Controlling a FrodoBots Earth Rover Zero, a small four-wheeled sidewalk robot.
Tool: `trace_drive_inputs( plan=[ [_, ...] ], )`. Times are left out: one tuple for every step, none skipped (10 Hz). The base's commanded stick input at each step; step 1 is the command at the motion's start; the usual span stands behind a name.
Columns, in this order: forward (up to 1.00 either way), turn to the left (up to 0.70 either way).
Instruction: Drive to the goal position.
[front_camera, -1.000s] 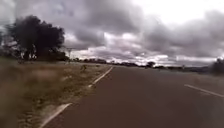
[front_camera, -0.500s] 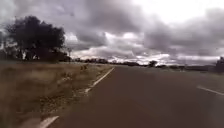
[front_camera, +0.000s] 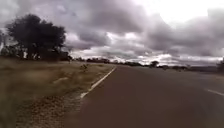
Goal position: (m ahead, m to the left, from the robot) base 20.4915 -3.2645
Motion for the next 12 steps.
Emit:
trace_drive_inputs(
  plan=[
    [0.85, 0.04],
    [0.85, -0.13],
    [0.85, -0.3],
    [0.85, -0.3],
    [0.85, -0.25],
    [0.85, -0.08],
    [0.85, -0.3],
    [0.85, -0.3],
    [0.85, -0.3],
    [0.85, -0.3],
    [0.85, -0.3],
    [0.85, -0.3]
  ],
)
